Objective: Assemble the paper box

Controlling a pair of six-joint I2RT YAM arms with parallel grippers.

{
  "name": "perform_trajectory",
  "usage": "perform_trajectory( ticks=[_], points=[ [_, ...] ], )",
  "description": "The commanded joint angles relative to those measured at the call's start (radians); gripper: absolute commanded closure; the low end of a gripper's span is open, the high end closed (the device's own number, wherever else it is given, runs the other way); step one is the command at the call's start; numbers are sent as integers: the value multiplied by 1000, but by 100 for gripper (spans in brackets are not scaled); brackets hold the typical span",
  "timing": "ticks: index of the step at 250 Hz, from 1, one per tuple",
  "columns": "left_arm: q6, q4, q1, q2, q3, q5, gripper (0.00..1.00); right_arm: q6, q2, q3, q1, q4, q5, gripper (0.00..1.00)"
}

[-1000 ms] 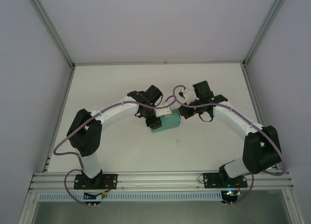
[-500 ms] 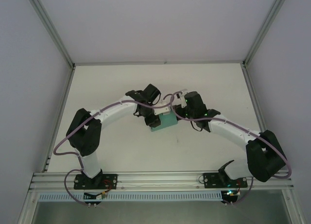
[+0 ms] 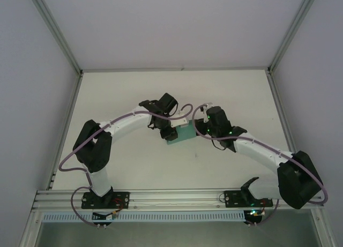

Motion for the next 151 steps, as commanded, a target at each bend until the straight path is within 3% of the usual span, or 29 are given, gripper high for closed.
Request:
perform_trajectory(
  ticks=[1, 48, 85, 109, 131, 142, 151],
  points=[
    [-13, -23, 12, 7, 6, 15, 63, 18, 36, -110, 18, -103, 54, 100],
    [-10, -4, 12, -2, 1, 8, 60, -29, 49, -227, 63, 138, 112, 100],
    [-16, -11, 13, 0, 6, 6, 56, -31, 42, -219, 71, 115, 146, 100],
    [-24, -3, 12, -10, 6, 8, 44, -21, 30, -207, 76, 86, 159, 100],
    [-45, 4, 11, -25, 12, 3, 21, -11, 24, -190, 87, 47, 182, 100],
    [-52, -2, 11, -34, 16, 9, 1, -2, 25, -173, 95, 17, 201, 100],
    [-61, -1, 12, -46, 19, 8, 0, 2, 28, -158, 101, -6, 202, 100]
  ],
)
